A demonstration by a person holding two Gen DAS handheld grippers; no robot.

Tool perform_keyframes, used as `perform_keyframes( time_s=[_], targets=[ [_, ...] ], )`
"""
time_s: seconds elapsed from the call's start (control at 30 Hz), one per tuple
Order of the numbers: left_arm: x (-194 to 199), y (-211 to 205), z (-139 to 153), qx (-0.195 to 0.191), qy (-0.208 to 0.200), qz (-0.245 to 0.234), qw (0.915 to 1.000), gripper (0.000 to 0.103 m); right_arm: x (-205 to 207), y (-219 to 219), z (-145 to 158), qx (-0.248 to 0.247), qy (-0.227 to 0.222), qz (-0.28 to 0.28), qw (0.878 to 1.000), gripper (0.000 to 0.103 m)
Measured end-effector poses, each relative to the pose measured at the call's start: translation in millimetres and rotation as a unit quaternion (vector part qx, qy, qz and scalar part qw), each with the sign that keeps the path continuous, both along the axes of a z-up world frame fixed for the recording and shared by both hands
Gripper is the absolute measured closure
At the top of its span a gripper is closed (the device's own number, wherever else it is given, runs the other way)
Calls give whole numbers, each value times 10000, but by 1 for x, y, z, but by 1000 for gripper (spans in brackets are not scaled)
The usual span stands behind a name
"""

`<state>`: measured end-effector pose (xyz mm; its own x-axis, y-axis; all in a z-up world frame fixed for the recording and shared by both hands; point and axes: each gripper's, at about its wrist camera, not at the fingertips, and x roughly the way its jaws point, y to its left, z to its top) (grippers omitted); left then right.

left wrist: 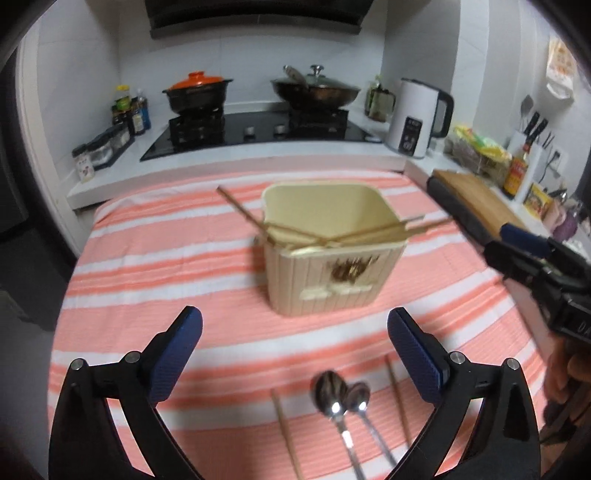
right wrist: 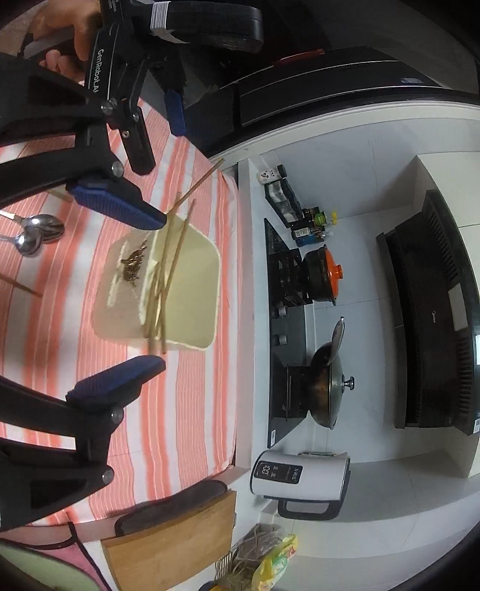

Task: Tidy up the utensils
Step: 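Lower both chopsticks into the wooden box and open both grippers, then return both open grippers over the last two chopsticks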

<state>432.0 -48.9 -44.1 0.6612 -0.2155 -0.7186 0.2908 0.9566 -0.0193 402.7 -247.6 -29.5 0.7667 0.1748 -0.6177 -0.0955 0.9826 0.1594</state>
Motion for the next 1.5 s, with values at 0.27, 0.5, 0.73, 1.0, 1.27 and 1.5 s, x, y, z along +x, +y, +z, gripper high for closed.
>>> perform_keyframes(
  time_s=[0.27,0.5,0.73,1.0,1.27,1.5],
  targets=[
    [-96,6,-68,1595,-371,905,9824,2,-85,-7,-72,-343,696,-164,9968,25],
    [-150,27,-101,509,490,462,9964,2,-159,2,-112,-210,1007,-47,9947,24],
    [-191,47,-122,458,753,401,9953,2,-209,20,-130,-131,1189,90,9928,24],
    [-202,52,-139,14,1154,477,9922,2,-229,62,-138,-422,1216,582,9900,25],
    [-198,45,-146,337,1111,569,9916,0,-218,82,-141,-525,1385,774,9859,25],
    [-197,44,-147,385,1120,548,9915,0,-207,93,-145,-672,1413,754,9848,30]
  ],
)
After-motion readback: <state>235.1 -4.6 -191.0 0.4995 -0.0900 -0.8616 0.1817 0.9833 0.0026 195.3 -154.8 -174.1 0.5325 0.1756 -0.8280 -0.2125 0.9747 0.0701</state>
